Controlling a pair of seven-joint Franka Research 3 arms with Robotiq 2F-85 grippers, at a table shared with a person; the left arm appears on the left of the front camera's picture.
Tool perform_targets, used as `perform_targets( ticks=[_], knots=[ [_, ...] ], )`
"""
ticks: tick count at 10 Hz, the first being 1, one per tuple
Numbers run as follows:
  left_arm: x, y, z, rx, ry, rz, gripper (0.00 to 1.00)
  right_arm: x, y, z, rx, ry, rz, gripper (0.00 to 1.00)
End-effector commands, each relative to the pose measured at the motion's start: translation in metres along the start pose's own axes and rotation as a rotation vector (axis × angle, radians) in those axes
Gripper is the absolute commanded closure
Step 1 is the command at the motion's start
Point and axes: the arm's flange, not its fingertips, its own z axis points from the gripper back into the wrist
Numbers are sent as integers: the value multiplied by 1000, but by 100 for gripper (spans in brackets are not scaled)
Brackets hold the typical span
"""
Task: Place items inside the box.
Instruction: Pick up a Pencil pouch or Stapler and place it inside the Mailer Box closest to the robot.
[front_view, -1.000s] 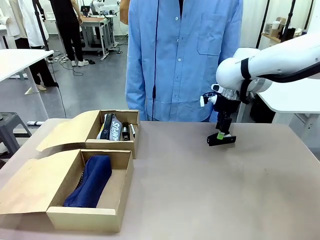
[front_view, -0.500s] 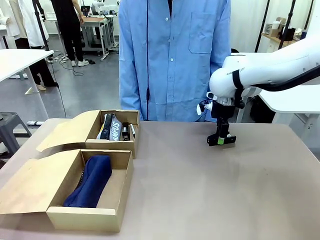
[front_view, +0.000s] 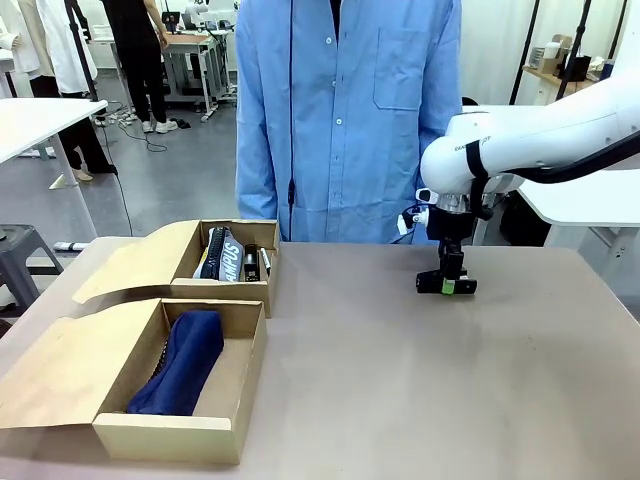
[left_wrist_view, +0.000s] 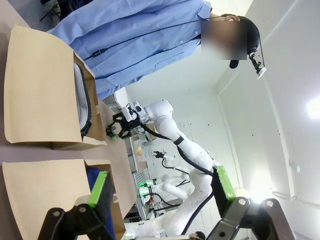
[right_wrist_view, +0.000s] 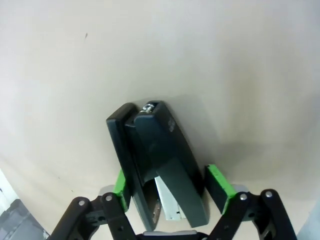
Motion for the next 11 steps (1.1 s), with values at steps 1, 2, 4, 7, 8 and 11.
perform_targets(
  ticks=[1, 2, 4, 7, 8, 11],
  knots=[
    [-1, -2, -1, -14, 3, -12, 0, 1, -5, -1, 16, 53, 10, 100],
    [-1, -2, -1, -14, 3, -12, 0, 1, -4, 0, 14, 56, 11, 100],
    [-1, -2, -1, -14, 3, -12, 0, 3, -2, 2, 12, 62, 12, 95],
    [-1, -2, -1, -14, 3, -12, 0, 4, 4, 7, 28, 20, -6, 100],
    [-1, -2, -1, -14, 3, -12, 0, 0, 11, 13, 36, -22, -9, 100],
    [-1, -2, -1, -14, 3, -12, 0, -18, 73, 60, 56, -137, -426, 100]
  ],
)
